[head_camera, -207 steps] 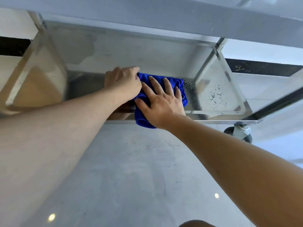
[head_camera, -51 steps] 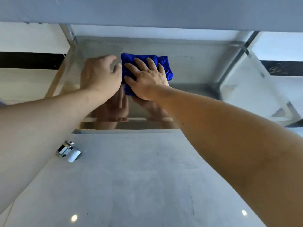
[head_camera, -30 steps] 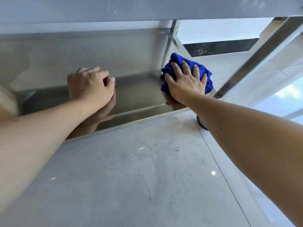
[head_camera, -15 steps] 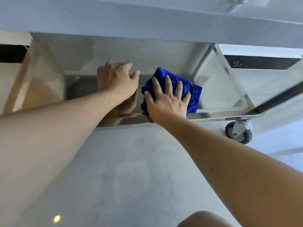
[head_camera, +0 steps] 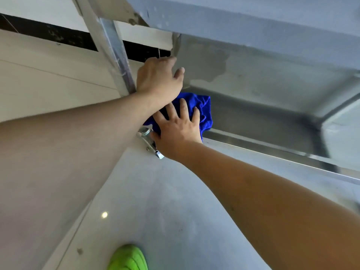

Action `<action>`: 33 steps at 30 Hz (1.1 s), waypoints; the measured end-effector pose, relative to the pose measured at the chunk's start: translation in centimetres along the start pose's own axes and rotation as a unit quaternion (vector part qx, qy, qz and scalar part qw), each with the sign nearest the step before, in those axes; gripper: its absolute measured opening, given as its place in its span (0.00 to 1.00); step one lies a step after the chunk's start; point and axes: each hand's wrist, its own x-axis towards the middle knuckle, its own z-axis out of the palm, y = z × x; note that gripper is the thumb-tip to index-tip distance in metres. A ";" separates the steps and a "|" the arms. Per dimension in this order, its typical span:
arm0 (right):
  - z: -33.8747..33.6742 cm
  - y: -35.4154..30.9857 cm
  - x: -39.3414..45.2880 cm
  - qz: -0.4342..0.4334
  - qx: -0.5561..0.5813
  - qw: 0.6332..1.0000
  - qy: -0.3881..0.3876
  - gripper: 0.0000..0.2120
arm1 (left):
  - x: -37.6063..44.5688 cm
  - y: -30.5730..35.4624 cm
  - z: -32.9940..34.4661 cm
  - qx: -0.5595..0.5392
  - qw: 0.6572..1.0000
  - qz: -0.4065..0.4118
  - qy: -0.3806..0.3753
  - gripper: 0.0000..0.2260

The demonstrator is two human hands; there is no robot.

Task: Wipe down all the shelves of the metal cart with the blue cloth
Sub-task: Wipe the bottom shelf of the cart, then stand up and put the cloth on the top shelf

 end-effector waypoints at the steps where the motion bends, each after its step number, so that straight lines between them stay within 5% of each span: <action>1: -0.1 0.3 -0.4 -0.018 -0.018 1.000 0.005 0.34 | -0.2 -0.2 -0.3 -0.008 1.000 0.006 0.001 0.22; 5: -0.9 2.1 -2.3 -0.067 -0.062 0.996 0.002 0.45 | -1.6 1.0 -0.8 -0.050 0.997 0.013 0.050 0.21; 9: -1.2 3.1 -5.2 -0.055 -0.079 0.995 0.026 0.43 | -4.7 2.5 0.0 -0.106 0.991 0.007 0.086 0.18; 12: -2.6 3.7 -7.5 -0.016 -0.055 0.998 0.006 0.39 | -7.5 3.9 -0.2 -0.116 0.991 -0.044 0.052 0.18; 17: -8.1 4.7 -11.8 0.094 0.126 0.977 -0.142 0.33 | -11.1 7.1 -6.0 -0.102 0.992 -0.043 -0.055 0.20; 26: -27.9 5.0 -19.0 0.190 0.216 0.941 -0.176 0.26 | -13.8 16.3 -24.6 0.000 0.975 -0.027 -0.221 0.23; 33: -47.7 5.0 -21.5 0.203 0.236 0.937 -0.156 0.25 | -11.0 26.3 -40.7 0.026 0.971 -0.007 -0.238 0.23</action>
